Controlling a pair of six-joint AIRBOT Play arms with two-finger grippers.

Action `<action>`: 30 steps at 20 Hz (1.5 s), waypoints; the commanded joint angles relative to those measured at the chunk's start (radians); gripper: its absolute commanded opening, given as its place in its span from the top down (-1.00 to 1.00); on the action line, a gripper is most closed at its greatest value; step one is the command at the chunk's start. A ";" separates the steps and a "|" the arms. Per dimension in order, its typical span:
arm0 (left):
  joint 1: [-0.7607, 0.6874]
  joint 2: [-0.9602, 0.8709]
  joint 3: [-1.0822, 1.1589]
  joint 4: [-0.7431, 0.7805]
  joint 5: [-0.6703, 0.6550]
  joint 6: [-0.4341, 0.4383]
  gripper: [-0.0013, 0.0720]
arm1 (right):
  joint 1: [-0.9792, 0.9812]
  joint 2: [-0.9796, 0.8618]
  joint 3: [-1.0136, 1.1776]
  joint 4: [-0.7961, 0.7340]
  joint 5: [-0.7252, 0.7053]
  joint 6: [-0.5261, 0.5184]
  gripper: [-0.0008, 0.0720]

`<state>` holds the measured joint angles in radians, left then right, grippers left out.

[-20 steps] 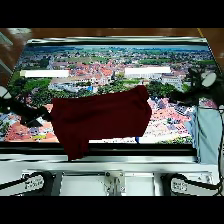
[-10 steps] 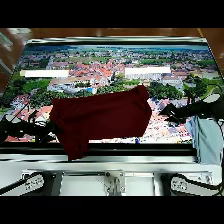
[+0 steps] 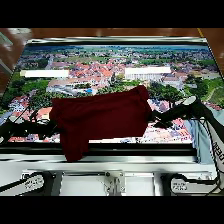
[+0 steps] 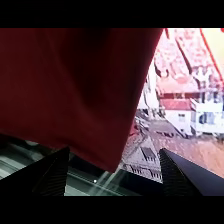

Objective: Fold the shirts.

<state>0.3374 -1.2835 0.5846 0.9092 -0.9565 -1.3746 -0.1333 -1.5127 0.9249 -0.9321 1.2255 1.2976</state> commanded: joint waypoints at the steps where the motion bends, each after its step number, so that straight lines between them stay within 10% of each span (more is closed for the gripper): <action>1: -0.001 0.006 -0.001 -0.010 -0.027 0.055 0.86 | 0.062 -0.047 -0.007 0.011 -0.022 0.032 -0.89; 4: -0.001 0.027 0.000 -0.009 -0.038 0.066 0.86 | 0.143 -0.057 -0.009 0.006 -0.101 0.096 -0.89; 7: 0.000 0.071 0.000 -0.010 -0.039 0.081 0.86 | 0.193 -0.058 -0.008 -0.013 -0.140 0.124 0.81; 13: 0.001 0.418 0.263 0.028 -0.099 0.081 0.86 | 0.164 0.229 0.199 -0.048 -0.014 -0.126 0.81; 21: 0.001 0.793 1.062 0.172 0.003 -0.048 0.86 | 0.157 0.784 0.788 -0.365 -0.217 -0.048 0.81; 30: 0.001 0.806 1.086 0.358 -0.276 -0.104 0.86 | 0.157 0.834 0.832 -0.574 0.170 0.105 0.81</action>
<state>0.3370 -0.4778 1.6882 1.1553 -1.1187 -1.4670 0.0242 -0.6701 1.7454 -1.4212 1.2449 1.3590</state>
